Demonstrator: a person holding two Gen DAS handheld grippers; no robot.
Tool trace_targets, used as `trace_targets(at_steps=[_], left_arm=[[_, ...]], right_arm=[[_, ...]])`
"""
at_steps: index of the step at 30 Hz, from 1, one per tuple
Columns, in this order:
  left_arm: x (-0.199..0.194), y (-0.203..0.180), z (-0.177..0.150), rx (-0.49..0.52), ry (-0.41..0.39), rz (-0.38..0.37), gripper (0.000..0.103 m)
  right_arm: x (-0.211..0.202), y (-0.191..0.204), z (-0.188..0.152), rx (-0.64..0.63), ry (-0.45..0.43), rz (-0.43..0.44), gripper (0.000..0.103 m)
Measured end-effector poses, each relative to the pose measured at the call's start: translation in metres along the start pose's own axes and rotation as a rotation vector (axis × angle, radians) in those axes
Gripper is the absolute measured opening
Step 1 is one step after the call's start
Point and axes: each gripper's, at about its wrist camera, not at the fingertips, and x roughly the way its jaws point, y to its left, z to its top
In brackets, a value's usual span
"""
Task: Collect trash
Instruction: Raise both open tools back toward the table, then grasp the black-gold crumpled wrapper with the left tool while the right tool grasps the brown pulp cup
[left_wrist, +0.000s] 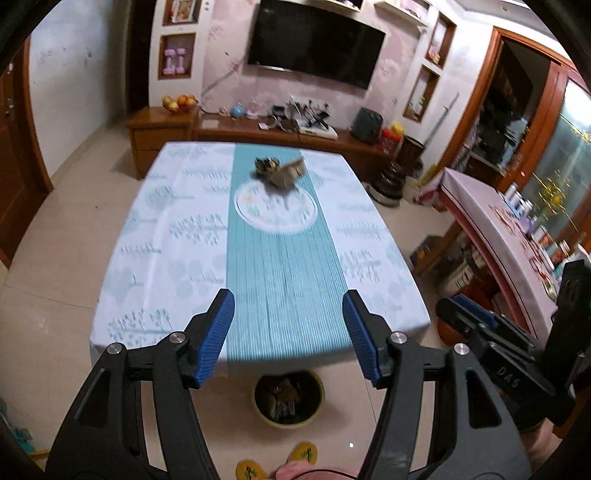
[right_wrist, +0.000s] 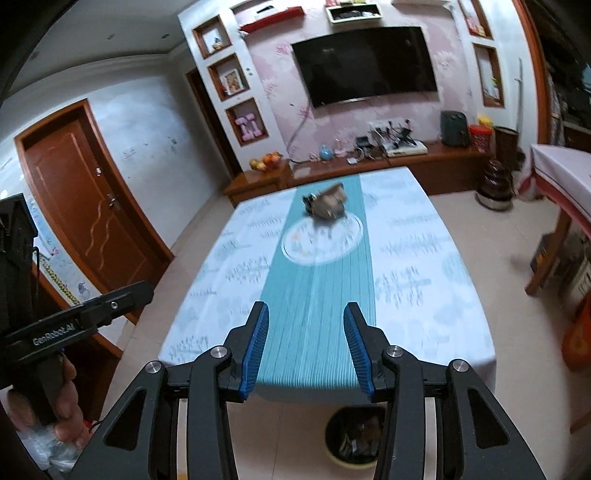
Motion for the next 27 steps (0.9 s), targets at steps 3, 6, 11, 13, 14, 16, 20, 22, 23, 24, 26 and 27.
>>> trace_targets(at_steps=[3,6,11,13,14,16,20,22,23,24,26,27], left_arm=[[0.007,-0.005,0.018,-0.023,-0.026,0.036,0.058],[0.014,-0.009,0.034,-0.049,-0.048,0.059,0.058],[0.029,-0.016,0.056,-0.073,-0.063,0.112,0.059],[0.035,-0.018,0.063,-0.077,-0.061,0.127,0.059],[0.038,-0.019,0.067,-0.077,-0.06,0.133,0.059],[0.046,-0.02,0.075,-0.071,-0.056,0.142,0.06],[0.065,-0.02,0.094,-0.051,-0.056,0.156,0.065],[0.08,-0.018,0.108,-0.035,-0.051,0.154,0.066],[0.088,-0.017,0.114,-0.026,-0.047,0.152,0.066],[0.097,-0.016,0.123,-0.014,-0.041,0.149,0.066],[0.116,-0.013,0.138,0.006,-0.035,0.143,0.066],[0.126,-0.01,0.148,0.017,-0.033,0.137,0.066]], right_arm=[[0.01,-0.007,0.026,-0.032,-0.011,0.031,0.046],[0.023,-0.015,0.054,-0.067,-0.02,0.055,0.047],[0.049,-0.027,0.085,-0.083,-0.02,0.081,0.053],[0.06,-0.031,0.095,-0.081,-0.016,0.085,0.054],[0.066,-0.034,0.1,-0.076,-0.012,0.087,0.054],[0.081,-0.04,0.111,-0.061,-0.003,0.094,0.055],[0.113,-0.047,0.13,-0.046,0.004,0.081,0.061],[0.134,-0.051,0.144,-0.03,0.006,0.067,0.063],[0.145,-0.053,0.149,-0.02,0.009,0.063,0.064],[0.157,-0.055,0.156,-0.013,0.014,0.059,0.065],[0.184,-0.058,0.169,0.007,0.029,0.041,0.065],[0.197,-0.059,0.174,0.016,0.036,0.032,0.065]])
